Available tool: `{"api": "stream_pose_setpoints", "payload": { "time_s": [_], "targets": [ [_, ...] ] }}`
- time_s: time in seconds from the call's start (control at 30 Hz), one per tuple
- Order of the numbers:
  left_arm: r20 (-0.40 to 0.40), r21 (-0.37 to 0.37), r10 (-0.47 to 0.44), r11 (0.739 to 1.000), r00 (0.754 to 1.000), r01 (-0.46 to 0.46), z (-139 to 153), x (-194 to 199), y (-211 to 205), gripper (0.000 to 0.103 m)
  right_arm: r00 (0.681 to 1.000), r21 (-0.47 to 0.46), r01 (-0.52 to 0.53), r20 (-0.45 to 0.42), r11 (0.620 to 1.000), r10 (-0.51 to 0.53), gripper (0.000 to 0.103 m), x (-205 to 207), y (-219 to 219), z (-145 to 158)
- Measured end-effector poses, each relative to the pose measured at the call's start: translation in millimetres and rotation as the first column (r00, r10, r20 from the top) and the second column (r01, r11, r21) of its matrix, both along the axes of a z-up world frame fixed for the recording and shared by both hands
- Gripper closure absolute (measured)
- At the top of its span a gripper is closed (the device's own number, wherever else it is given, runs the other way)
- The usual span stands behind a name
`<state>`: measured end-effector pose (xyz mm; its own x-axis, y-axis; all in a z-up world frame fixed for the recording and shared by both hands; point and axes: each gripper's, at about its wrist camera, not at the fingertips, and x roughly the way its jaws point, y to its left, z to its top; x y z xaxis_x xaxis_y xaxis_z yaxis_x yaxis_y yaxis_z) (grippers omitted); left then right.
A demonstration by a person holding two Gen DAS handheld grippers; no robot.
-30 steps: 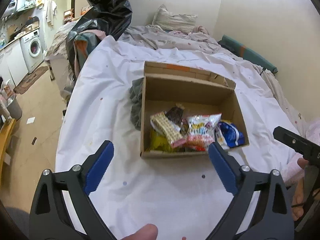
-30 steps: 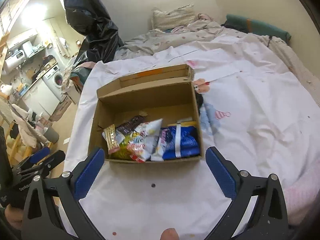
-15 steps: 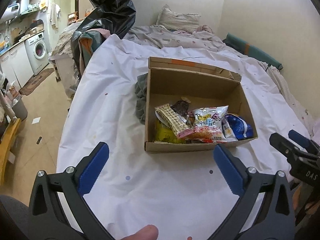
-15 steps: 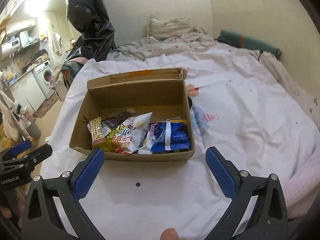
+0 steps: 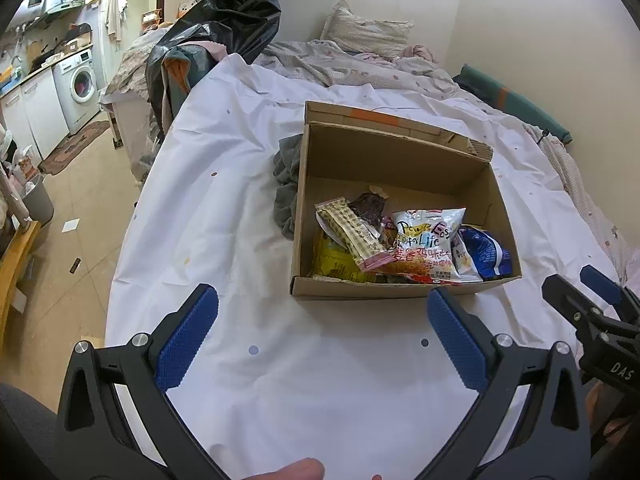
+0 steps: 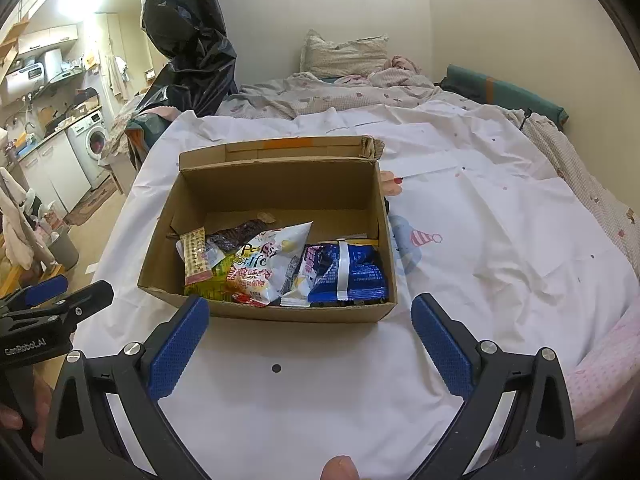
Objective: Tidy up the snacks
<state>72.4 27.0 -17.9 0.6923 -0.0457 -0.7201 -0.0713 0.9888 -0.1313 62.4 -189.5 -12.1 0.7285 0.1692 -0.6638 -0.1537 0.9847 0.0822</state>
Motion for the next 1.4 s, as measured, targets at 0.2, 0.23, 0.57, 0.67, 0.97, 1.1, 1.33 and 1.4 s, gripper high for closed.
{"api": "stream_pose_setpoints", "payload": {
  "time_s": [0.2,0.23,0.57,0.67,0.97,1.1,1.33,1.4],
  "targets": [
    [0.001,0.002,-0.001,1.000,1.000,0.001,0.5,-0.2,-0.7,0.000,1.000,0.003,0.004,-0.009,1.000,-0.004,0.000,1.3,-0.6,-0.9],
    [0.000,0.002,-0.001,1.000,1.000,0.001,0.6,-0.3,-0.7,0.000,1.000,0.005,0.005,-0.010,1.000,-0.005,0.000,1.5,-1.0,-0.8],
    [0.000,0.001,-0.002,1.000,1.000,0.002,0.5,-0.3,-0.7,0.000,1.000,0.006,0.007,-0.010,1.000,-0.007,0.000,2.0,-2.0,-1.1],
    [0.001,0.002,-0.002,1.000,1.000,0.002,0.6,-0.2,-0.7,0.000,1.000,0.006,0.007,-0.011,1.000,-0.007,0.000,2.2,-1.8,-1.3],
    [0.000,0.001,-0.003,1.000,1.000,0.003,0.5,-0.3,-0.2,0.000,1.000,0.005,0.008,-0.012,1.000,-0.008,0.000,2.2,-2.3,-1.3],
    [-0.001,0.000,-0.003,1.000,1.000,0.003,0.4,0.0,-0.1,0.000,1.000,0.005,0.011,-0.012,1.000,-0.011,0.000,2.0,-4.0,-2.2],
    [-0.002,0.000,0.002,1.000,1.000,-0.002,-1.1,-2.0,-0.5,0.000,1.000,0.004,0.009,-0.011,1.000,-0.009,0.000,2.0,-5.2,-2.3],
    [-0.002,-0.006,0.000,1.000,1.000,0.000,-2.5,-2.8,-1.1,0.000,1.000,0.005,0.009,-0.013,1.000,-0.009,0.000,2.0,-4.6,-2.4]
  ]
}}
